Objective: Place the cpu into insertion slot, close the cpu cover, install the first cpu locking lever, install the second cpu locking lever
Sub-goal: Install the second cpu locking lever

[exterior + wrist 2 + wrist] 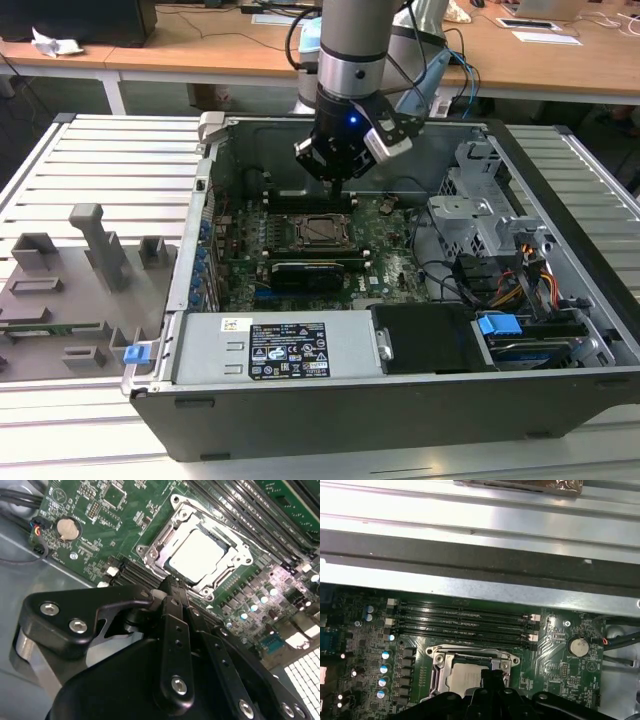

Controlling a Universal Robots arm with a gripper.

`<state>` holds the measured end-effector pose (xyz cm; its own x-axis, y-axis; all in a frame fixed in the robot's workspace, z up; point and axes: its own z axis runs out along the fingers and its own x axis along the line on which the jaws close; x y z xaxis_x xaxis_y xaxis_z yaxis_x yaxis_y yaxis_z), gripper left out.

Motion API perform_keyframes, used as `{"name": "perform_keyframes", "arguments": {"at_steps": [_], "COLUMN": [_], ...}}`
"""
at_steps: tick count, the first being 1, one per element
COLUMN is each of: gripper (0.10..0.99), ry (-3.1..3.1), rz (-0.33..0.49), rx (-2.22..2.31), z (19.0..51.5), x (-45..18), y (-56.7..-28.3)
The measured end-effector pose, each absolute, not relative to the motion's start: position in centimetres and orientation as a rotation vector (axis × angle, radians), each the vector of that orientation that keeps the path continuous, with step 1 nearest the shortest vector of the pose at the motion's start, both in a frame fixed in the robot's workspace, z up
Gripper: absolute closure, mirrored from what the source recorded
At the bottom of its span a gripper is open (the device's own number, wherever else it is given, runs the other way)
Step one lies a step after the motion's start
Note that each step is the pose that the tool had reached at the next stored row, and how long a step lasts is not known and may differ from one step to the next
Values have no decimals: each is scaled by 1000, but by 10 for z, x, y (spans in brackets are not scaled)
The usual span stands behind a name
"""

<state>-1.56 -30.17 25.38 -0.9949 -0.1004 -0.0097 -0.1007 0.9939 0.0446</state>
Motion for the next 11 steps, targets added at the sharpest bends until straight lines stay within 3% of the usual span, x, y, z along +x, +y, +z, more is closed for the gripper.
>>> {"name": "perform_keyframes", "arguments": {"at_steps": [11], "gripper": [980], "ry": [3129], "rz": [71], "rx": [-157], "z": [254], "x": [-16], "y": [-319]}}
